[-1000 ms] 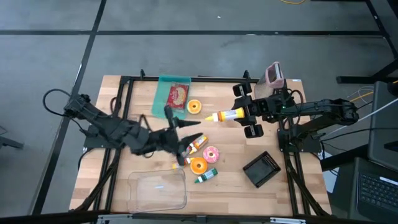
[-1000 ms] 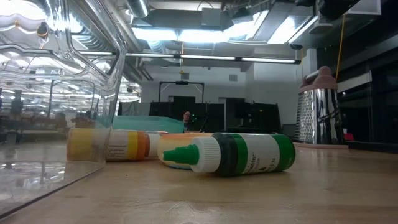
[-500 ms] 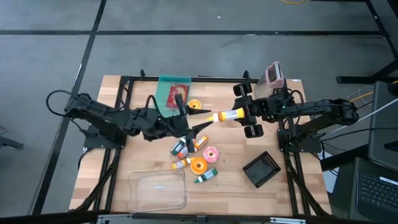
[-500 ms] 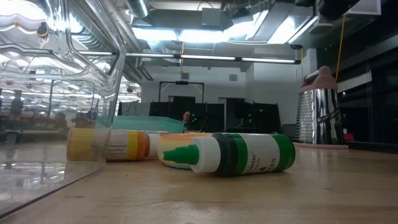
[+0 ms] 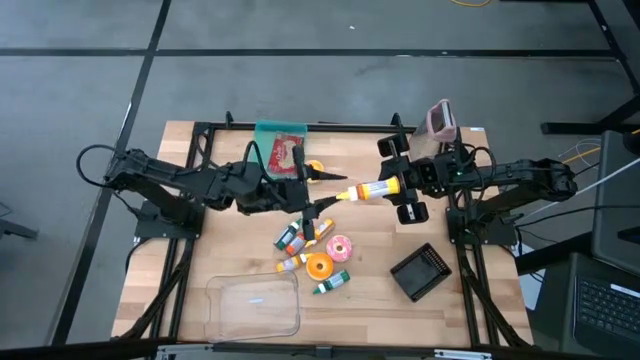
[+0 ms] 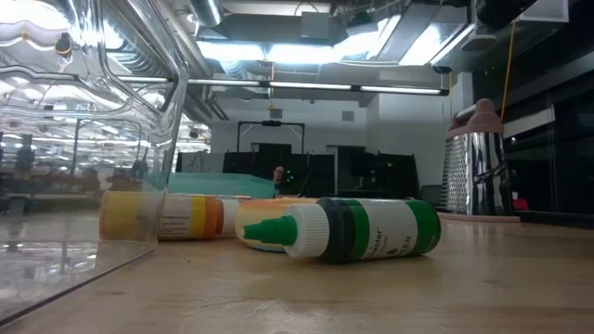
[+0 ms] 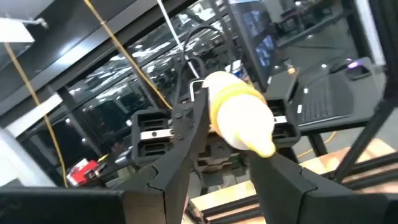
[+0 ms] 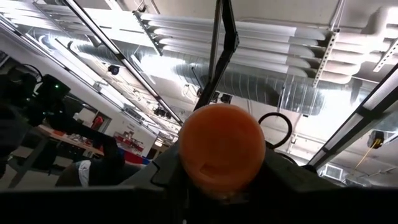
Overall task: Pick & Place Food Item
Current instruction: Put the top left yellow food coloring bottle into the transparent bin
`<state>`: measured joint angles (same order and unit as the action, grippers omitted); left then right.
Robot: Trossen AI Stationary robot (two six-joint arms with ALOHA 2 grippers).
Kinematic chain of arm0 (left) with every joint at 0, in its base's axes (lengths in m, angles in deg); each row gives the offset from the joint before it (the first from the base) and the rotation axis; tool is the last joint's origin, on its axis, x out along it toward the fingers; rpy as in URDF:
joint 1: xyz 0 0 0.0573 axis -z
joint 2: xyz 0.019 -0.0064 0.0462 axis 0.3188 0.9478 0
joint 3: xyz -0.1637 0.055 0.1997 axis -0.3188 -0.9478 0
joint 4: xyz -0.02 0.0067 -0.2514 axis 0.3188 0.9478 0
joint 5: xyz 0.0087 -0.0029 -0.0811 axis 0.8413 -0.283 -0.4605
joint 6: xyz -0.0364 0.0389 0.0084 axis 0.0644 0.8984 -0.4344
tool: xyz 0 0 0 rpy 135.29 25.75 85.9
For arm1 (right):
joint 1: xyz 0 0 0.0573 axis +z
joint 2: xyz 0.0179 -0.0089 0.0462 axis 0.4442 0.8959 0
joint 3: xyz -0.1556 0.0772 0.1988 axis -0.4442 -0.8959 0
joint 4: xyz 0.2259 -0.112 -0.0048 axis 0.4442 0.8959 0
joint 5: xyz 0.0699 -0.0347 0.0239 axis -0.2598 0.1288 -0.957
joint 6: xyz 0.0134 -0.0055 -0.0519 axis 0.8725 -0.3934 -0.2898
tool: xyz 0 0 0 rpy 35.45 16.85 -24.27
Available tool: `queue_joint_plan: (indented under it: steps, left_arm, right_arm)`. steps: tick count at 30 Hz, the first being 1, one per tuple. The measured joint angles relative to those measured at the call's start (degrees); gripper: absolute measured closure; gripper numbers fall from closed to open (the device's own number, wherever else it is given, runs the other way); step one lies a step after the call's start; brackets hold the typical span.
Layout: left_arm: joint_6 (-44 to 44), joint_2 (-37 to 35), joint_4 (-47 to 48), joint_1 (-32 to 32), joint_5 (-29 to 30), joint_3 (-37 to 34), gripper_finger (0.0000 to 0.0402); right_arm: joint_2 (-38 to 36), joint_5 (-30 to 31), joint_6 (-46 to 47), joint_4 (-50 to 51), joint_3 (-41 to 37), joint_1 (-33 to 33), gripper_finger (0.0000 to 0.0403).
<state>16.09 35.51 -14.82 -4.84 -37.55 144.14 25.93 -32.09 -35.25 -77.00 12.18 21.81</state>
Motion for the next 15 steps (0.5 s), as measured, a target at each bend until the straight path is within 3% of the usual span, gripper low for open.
queue_joint_plan:
  steps: [8, 10, 13, 15]
  left_arm:
    - [0.35, 0.48, 0.85, 1.46, -0.06, -0.07, 0.0179]
    - [0.74, 0.48, 0.12, 2.13, 2.98, -0.07, 0.0165]
    - [2.88, 0.48, -0.24, 2.5, 5.65, -0.07, 0.0157]
    - [3.0, 0.48, -0.98, 2.1, 4.11, -0.07, 0.0156]
  right_arm:
    - [0.02, 0.25, 0.01, 0.6, 0.0, -0.08, 0.0262]
    - [0.02, 0.23, -0.01, 0.58, 0.0, -0.08, 0.0262]
    - [0.02, 0.23, 0.0, 0.54, 0.0, -0.08, 0.0262]
    - [0.02, 0.23, -0.01, 0.52, 0.0, -0.08, 0.0262]
